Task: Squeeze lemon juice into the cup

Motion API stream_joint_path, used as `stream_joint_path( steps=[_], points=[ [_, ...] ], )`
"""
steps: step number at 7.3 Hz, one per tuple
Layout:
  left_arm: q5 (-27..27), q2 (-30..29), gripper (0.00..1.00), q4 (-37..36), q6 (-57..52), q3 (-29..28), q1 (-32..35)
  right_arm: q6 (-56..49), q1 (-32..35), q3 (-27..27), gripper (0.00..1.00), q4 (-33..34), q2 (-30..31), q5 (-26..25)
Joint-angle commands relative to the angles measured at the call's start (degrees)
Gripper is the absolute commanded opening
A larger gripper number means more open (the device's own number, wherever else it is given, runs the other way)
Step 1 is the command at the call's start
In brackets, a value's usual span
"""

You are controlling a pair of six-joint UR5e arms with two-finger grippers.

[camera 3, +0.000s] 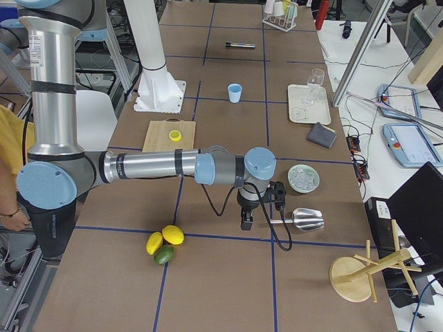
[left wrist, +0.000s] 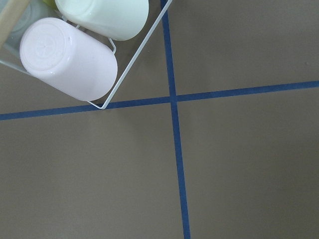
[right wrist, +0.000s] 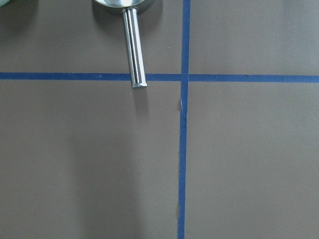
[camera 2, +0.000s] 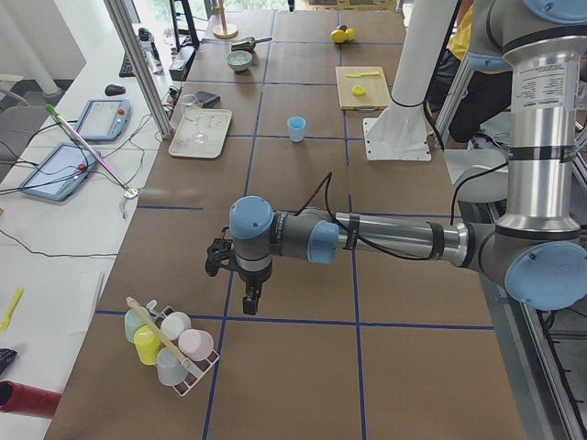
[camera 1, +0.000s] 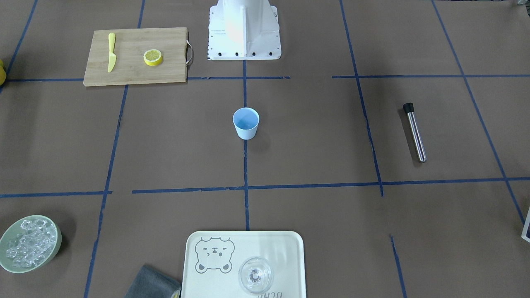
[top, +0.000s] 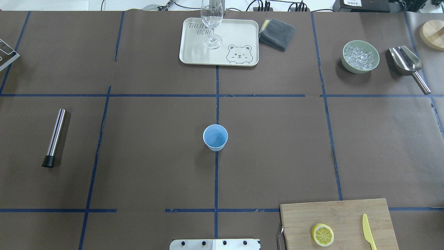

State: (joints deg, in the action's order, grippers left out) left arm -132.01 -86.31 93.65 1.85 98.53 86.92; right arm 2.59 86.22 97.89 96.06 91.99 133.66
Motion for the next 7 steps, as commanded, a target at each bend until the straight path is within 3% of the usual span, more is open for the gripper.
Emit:
stream_joint_path(
  steps=[1, 7],
  points=[
    [-3.8, -0.1, 1.00, 0.0, 0.0, 0.4, 0.1, 0.0, 0.0, 0.0, 1.00, 0.0, 0.0, -0.4],
    [-8.3, 0.5, 1.00, 0.7, 0.1, 2.2, 0.2, 0.0, 0.0, 0.2, 1.00, 0.0, -0.1, 0.5]
  ],
)
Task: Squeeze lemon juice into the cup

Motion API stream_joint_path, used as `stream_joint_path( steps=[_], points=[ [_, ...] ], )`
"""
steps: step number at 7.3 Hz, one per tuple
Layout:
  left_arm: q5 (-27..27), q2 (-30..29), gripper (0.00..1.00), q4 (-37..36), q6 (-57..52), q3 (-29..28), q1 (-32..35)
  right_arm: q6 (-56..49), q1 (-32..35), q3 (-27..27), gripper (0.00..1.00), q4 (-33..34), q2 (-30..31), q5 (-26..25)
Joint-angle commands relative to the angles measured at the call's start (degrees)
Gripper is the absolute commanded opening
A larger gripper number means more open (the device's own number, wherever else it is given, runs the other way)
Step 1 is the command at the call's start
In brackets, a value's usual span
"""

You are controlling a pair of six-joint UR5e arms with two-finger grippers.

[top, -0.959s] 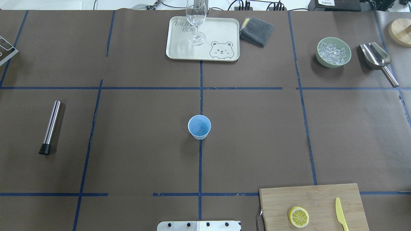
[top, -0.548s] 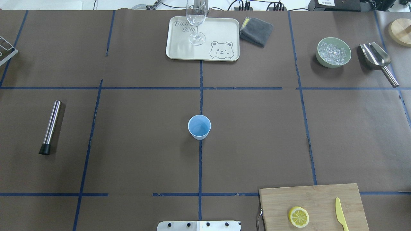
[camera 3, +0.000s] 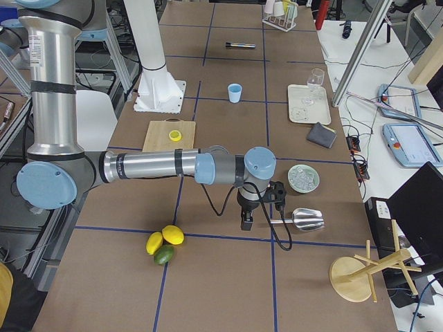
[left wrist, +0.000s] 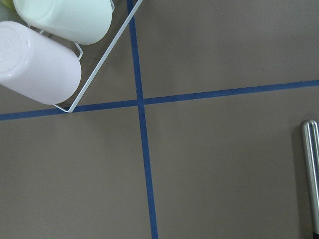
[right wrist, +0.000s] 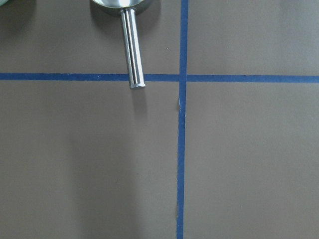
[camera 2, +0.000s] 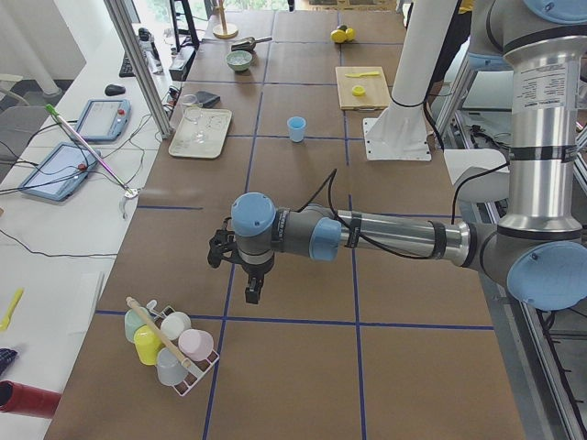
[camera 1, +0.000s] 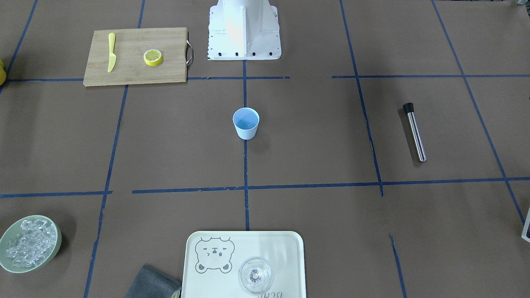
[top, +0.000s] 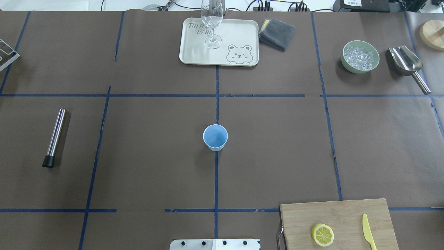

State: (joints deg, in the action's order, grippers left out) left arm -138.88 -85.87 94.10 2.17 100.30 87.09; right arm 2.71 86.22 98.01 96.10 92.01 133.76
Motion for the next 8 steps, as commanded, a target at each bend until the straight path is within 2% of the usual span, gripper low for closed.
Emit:
stream_joint_path(
  steps=[1, 3, 4, 6, 8],
  points=[
    [-1.6, 0.1, 1.00, 0.5, -0.2, 0.2, 0.0, 0.0, 0.0, 1.0, 1.00, 0.0, 0.4, 1.1],
    [-1.7, -0.2, 1.00, 1.3, 0.2, 1.0, -0.1, 0.0, -0.4, 3.2, 1.00, 0.0, 0.3, 3.3],
    [-1.7, -0.1, 1.00, 3.6, 0.2, 1.0, -0.2, 1.1, -3.6, 7.2, 1.00, 0.1, 1.0, 4.0],
    [-1.7, 0.2, 1.00, 9.4, 0.2, 0.8, -0.3, 13.8, -11.7, 15.0, 1.00, 0.0, 1.2, 2.4],
    [-1.7, 0.1, 1.00, 9.7, 0.2, 0.9, -0.4, 26.7, -21.6, 22.5, 1.00, -0.1, 1.0, 0.9]
  ],
)
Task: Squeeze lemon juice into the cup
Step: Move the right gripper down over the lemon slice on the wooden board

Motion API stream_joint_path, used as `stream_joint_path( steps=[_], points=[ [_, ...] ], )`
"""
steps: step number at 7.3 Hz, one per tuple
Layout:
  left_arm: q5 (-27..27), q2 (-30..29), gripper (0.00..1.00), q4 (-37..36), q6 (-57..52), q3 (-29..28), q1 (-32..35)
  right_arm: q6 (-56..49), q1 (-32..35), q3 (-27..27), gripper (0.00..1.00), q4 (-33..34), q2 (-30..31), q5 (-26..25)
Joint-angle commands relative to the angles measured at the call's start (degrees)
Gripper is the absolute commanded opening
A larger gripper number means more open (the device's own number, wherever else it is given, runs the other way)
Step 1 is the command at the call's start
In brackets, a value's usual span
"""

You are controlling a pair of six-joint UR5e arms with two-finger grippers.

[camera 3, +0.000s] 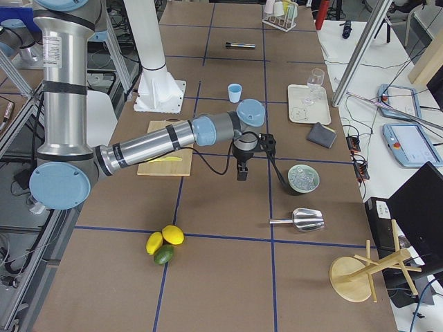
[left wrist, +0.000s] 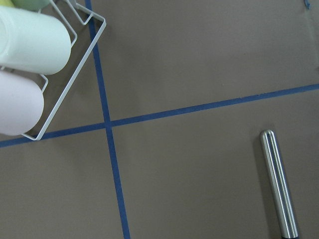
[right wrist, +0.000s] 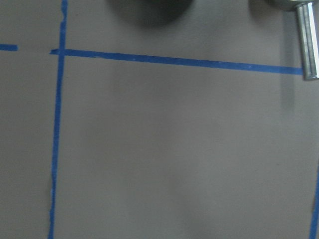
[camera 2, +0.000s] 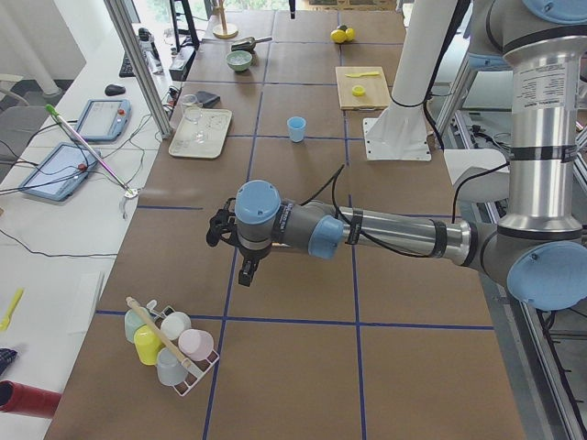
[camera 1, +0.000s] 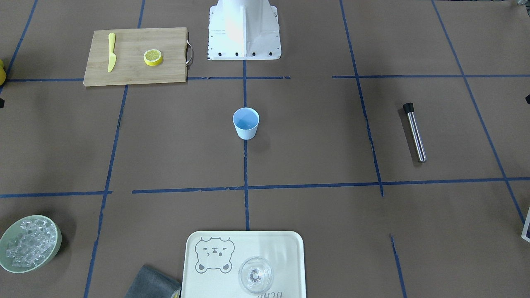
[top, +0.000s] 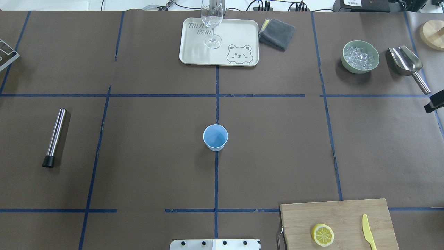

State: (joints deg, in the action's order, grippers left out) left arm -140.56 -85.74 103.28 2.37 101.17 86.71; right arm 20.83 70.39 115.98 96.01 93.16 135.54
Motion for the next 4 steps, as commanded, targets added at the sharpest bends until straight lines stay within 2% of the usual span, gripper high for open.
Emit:
stream_joint_path(
  steps=[1, 2, 3, 4],
  points=[
    [0.0, 0.0, 1.00, 0.6, 0.0, 0.1, -0.1, 15.6, -11.4, 7.7, 1.00, -3.8, -0.3, -4.7],
    [-0.1, 0.0, 1.00, 0.6, -0.1, 0.2, -0.1, 29.0, -20.6, 8.6, 1.00, -13.5, 0.6, -11.1],
    [-0.1, 0.0, 1.00, 0.6, -0.3, 0.3, -0.1, 40.7, -28.5, 8.9, 1.00, -19.1, 0.6, -17.9],
    [-0.1, 0.0, 1.00, 1.0, -0.1, 0.1, -0.1, 43.9, -34.4, 10.7, 1.00, -20.0, 0.6, -21.5]
  ],
)
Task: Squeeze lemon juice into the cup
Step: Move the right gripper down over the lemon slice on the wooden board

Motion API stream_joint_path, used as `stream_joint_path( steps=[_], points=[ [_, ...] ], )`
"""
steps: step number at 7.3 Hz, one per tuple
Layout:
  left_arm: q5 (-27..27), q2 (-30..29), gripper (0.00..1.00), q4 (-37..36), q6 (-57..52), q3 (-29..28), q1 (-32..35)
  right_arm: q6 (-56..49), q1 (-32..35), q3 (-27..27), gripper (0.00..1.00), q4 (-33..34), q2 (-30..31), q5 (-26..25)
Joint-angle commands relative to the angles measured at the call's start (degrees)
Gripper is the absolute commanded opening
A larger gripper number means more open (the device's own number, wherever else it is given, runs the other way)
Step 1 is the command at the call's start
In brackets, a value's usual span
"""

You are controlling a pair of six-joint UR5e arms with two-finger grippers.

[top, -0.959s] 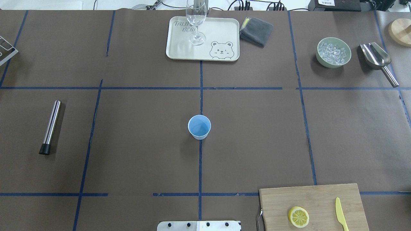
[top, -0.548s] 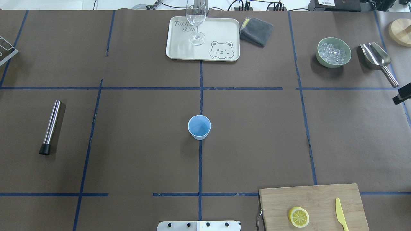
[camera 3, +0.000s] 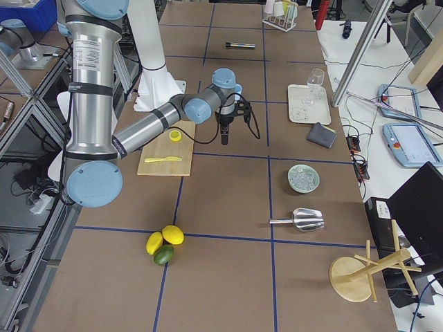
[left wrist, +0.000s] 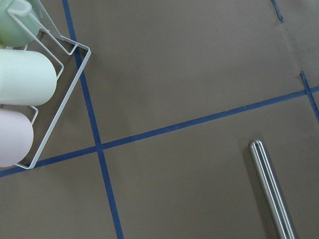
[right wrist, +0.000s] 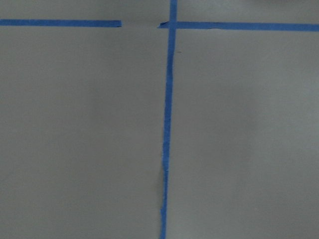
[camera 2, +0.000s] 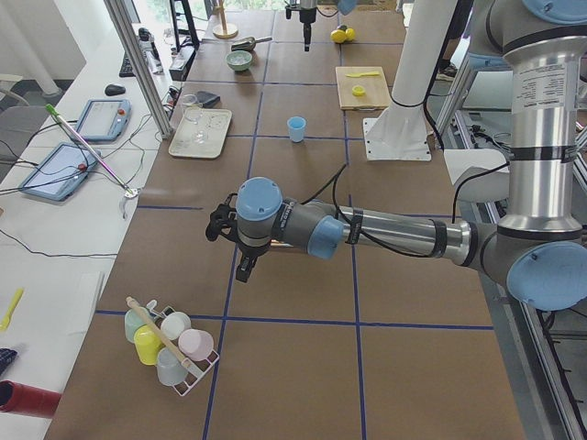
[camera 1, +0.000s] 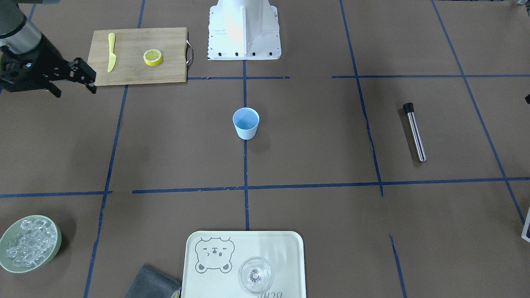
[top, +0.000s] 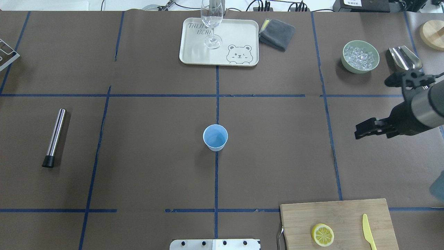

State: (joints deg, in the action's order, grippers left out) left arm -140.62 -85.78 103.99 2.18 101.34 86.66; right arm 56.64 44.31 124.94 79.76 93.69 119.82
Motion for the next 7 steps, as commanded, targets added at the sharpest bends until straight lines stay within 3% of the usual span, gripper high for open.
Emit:
stream_joint_path(
  steps=[1, 2, 3, 6, 7],
  points=[
    [0.0, 0.0, 1.00, 0.9, 0.3, -0.1, 0.0, 15.0, -14.6, 2.5, 1.00, -3.7, 0.1, -10.8],
    [0.1, 0.1, 1.00, 0.9, 0.4, -0.2, 0.0, 21.7, -24.1, 3.2, 1.00, -3.7, 0.2, -20.5],
    [0.1, 0.0, 1.00, 0.9, 0.5, -0.1, 0.0, 26.8, -30.7, 3.4, 1.00, -3.6, 0.4, -26.3],
    [0.0, 0.0, 1.00, 0.9, 0.4, 0.0, 0.0, 30.7, -39.4, 3.3, 1.00, -3.6, 1.8, -32.6],
    [0.0, 0.0, 1.00, 1.0, 0.4, 0.0, 0.0, 30.7, -40.5, 3.3, 1.00, -3.5, 1.8, -32.6]
  ],
)
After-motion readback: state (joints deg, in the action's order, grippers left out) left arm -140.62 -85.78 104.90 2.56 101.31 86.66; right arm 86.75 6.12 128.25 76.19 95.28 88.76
